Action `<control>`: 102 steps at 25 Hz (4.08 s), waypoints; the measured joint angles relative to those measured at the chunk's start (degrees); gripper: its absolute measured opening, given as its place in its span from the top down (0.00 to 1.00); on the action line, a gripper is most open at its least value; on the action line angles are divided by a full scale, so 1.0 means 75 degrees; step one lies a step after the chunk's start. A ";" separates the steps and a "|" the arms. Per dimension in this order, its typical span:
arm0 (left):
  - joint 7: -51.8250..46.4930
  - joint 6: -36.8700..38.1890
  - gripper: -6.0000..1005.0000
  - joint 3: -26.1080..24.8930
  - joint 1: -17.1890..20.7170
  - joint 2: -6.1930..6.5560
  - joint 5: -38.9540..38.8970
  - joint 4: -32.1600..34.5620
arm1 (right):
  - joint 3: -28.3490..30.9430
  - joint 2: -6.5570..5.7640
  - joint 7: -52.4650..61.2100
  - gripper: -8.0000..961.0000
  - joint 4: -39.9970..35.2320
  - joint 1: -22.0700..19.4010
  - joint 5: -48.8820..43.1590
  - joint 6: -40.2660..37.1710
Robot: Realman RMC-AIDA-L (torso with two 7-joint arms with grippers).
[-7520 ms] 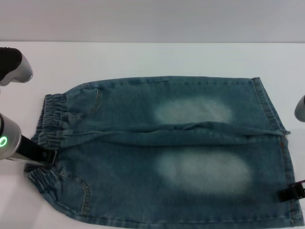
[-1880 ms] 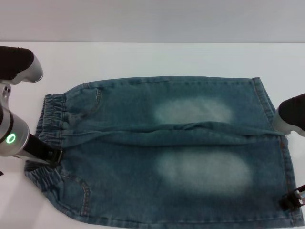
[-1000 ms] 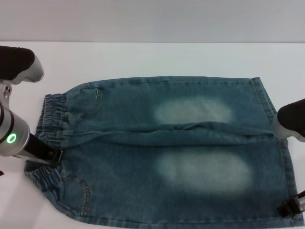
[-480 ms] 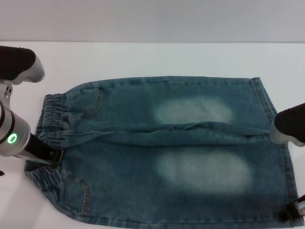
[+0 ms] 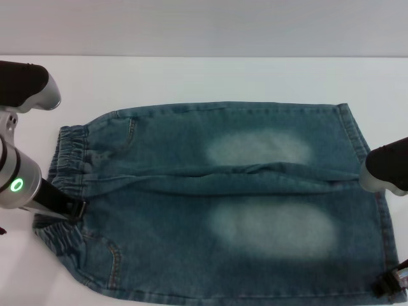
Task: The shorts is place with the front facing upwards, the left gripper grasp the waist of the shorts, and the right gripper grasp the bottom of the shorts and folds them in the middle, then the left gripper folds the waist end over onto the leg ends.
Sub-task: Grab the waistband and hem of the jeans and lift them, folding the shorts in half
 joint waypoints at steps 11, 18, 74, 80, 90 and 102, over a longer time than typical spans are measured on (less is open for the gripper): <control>0.0019 -0.0003 0.97 0.0000 0.0000 -0.0006 -0.0005 -0.0013 | 0.0060 -0.0003 -0.0019 0.54 0.0077 0.0016 0.0000 -0.0022; 0.0020 -0.0009 0.97 0.0000 0.0000 -0.0007 -0.0004 -0.0022 | 0.0105 -0.0031 -0.0058 0.73 0.0048 0.0017 0.0000 -0.0026; 0.0254 0.2770 0.97 -0.0795 0.0171 0.0019 -0.0336 -0.0451 | 0.1294 0.0083 -0.1214 0.99 0.1754 -0.0558 0.0006 -0.4978; 0.0253 0.3379 0.97 -0.0847 0.0126 0.0033 -0.0466 -0.0369 | 0.1331 0.0088 -0.1213 0.99 0.1780 -0.0776 0.0010 -0.5276; 0.0279 0.3559 0.97 -0.1003 0.0096 0.0041 -0.0479 -0.0285 | 0.1406 0.0094 -0.1172 0.99 0.1756 -0.0890 0.0012 -0.5328; 0.0421 0.3538 0.97 -0.0962 0.0078 0.0028 -0.0560 -0.0285 | 0.1257 0.0094 -0.0340 0.96 0.0218 -0.0316 0.0105 -0.4700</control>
